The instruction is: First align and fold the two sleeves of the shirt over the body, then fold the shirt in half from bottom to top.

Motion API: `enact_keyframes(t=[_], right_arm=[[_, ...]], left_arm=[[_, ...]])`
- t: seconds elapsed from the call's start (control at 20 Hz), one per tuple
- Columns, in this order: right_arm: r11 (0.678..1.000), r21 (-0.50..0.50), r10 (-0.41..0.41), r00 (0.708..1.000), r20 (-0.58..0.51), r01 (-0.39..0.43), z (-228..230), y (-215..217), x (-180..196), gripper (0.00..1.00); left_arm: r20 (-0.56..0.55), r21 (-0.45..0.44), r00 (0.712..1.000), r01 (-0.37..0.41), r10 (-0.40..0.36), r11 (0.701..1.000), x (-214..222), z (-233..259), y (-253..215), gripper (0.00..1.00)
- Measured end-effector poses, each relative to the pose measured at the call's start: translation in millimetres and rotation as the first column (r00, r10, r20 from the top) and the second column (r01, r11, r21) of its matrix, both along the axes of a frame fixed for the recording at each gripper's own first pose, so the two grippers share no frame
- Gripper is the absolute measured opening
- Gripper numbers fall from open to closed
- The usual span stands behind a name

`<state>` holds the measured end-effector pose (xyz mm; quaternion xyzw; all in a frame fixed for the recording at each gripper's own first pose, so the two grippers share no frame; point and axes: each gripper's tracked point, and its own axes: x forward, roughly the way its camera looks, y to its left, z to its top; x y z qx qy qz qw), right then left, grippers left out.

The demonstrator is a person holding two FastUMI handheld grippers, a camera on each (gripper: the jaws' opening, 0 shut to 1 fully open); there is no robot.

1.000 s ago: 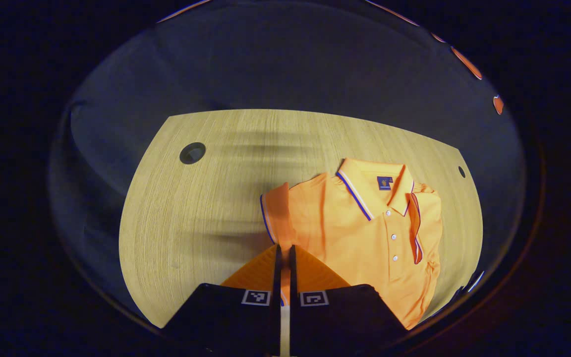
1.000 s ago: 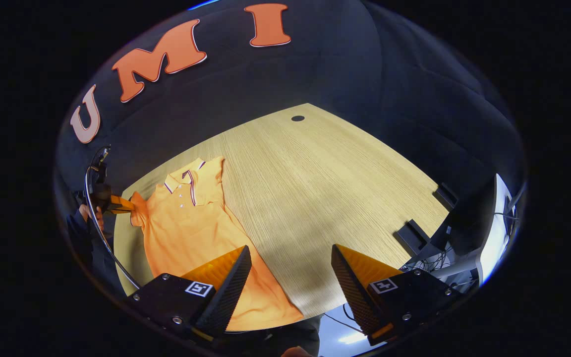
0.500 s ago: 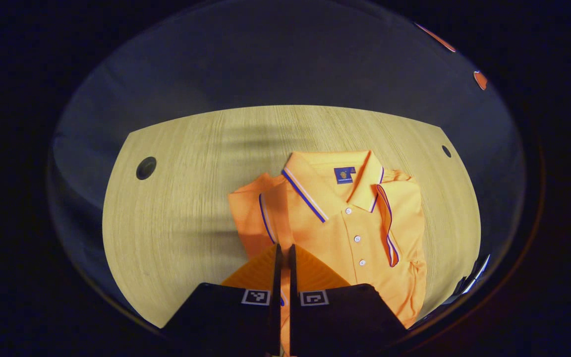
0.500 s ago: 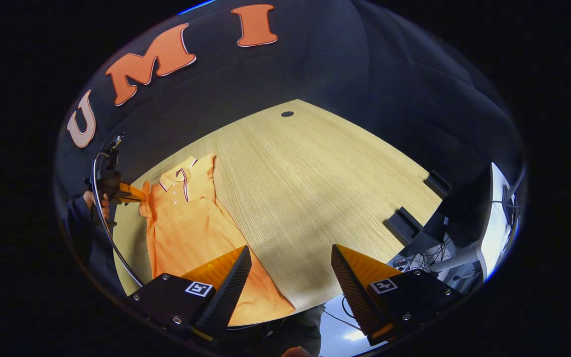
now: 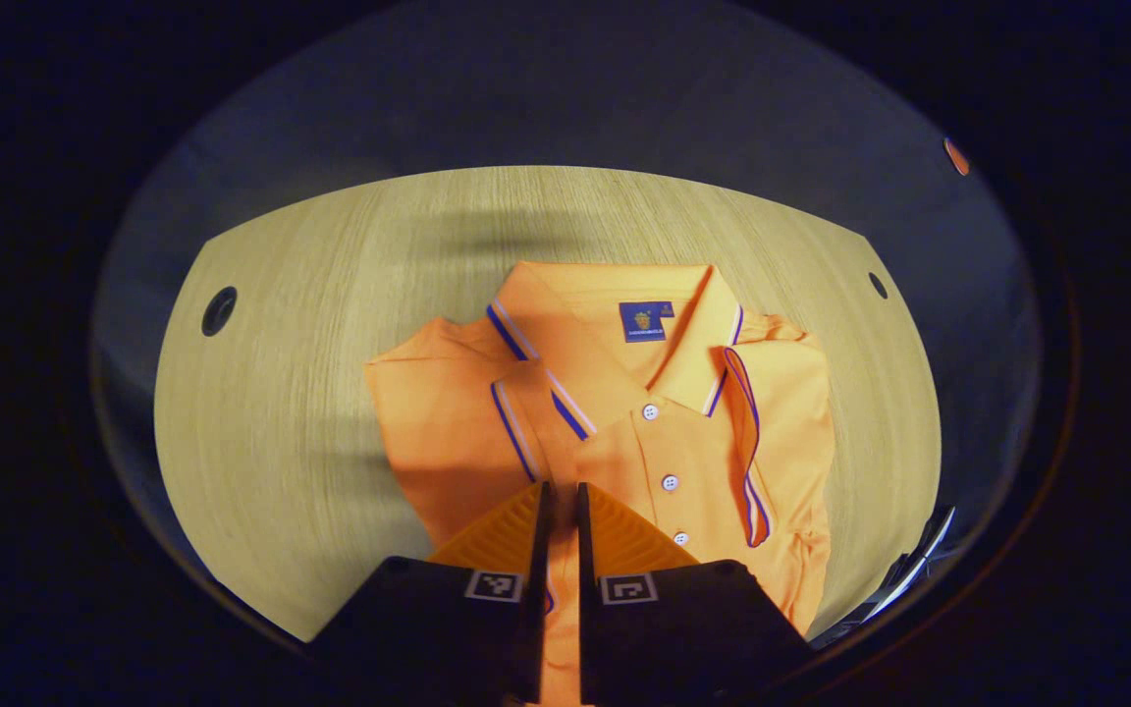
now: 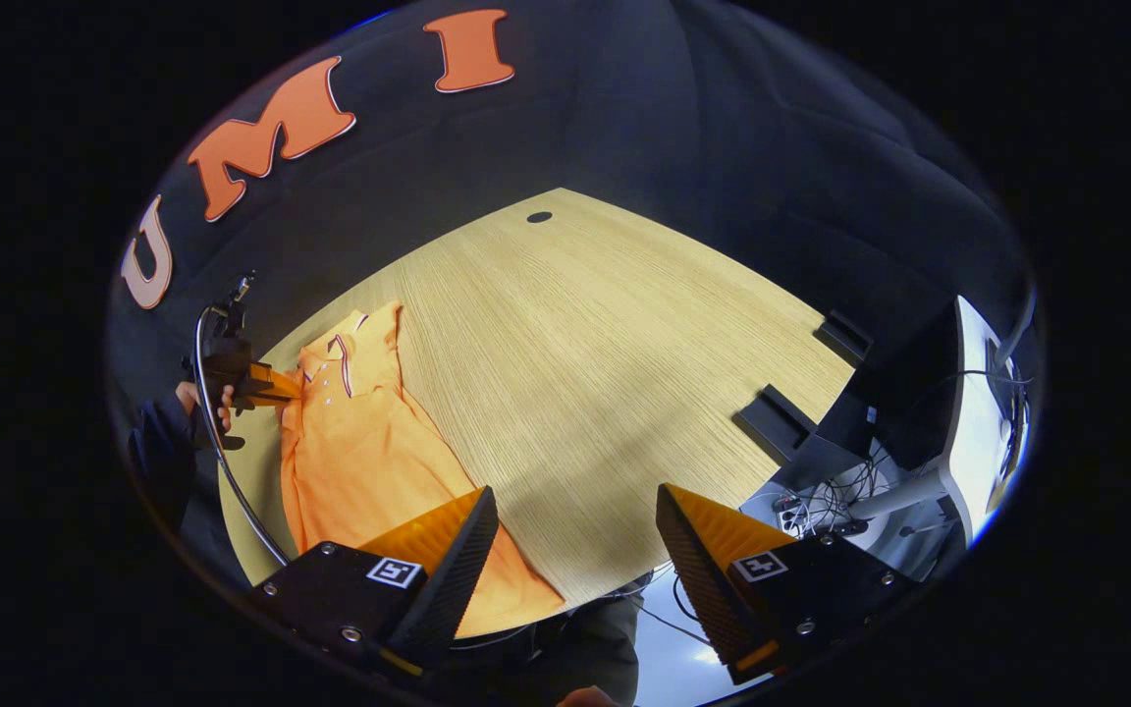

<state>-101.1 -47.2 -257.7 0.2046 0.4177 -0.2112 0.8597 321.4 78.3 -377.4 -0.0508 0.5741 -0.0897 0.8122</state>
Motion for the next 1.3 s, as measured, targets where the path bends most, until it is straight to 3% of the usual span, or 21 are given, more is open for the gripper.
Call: enact_keyframes(t=[0.1, 0.25, 0.45, 0.85, 1.0, 1.15, 1.3], right_arm=[[1.000, 0.005, 0.001, 1.000, -0.004, -0.001, -2.0, 2.9, 2.3, 0.99], [1.000, 0.002, 0.023, 1.000, -0.003, -0.023, -0.7, 9.3, 8.6, 0.99], [0.998, -0.012, 0.067, 0.998, -0.010, -0.067, 1.3, 22.6, 16.6, 0.99], [0.985, 0.009, 0.170, 0.985, -0.022, -0.170, -4.8, 51.5, 27.1, 0.99], [0.969, 0.004, 0.247, 0.969, -0.012, -0.247, -1.6, 53.8, 40.6, 0.99], [0.948, 0.000, 0.319, 0.947, 0.020, -0.319, 5.5, 55.9, 53.0, 0.99], [0.925, 0.007, 0.380, 0.925, 0.028, -0.380, 4.4, 57.9, 56.8, 0.99]], left_arm=[[-0.012, -0.054, 1.000, 0.017, -0.018, 0.998, -7.2, 2.6, -12.9, 0.23], [-0.001, -0.071, 0.999, 0.045, -0.045, 0.996, -9.2, 3.7, -20.2, 0.62], [-0.004, -0.082, 0.999, 0.041, -0.042, 0.996, -16.7, 7.4, -19.4, 0.87], [0.052, -0.109, 0.999, 0.021, -0.016, 0.994, -50.6, 36.9, -6.1, 0.88], [0.067, -0.118, 0.996, -0.044, 0.052, 0.992, -71.4, 56.6, 6.3, 0.88], [0.071, -0.145, 0.990, -0.108, 0.119, 0.984, -94.1, 73.5, 12.6, 0.96], [0.104, -0.112, 0.987, -0.114, 0.125, 0.987, -119.3, 87.2, 21.1, 0.99]])
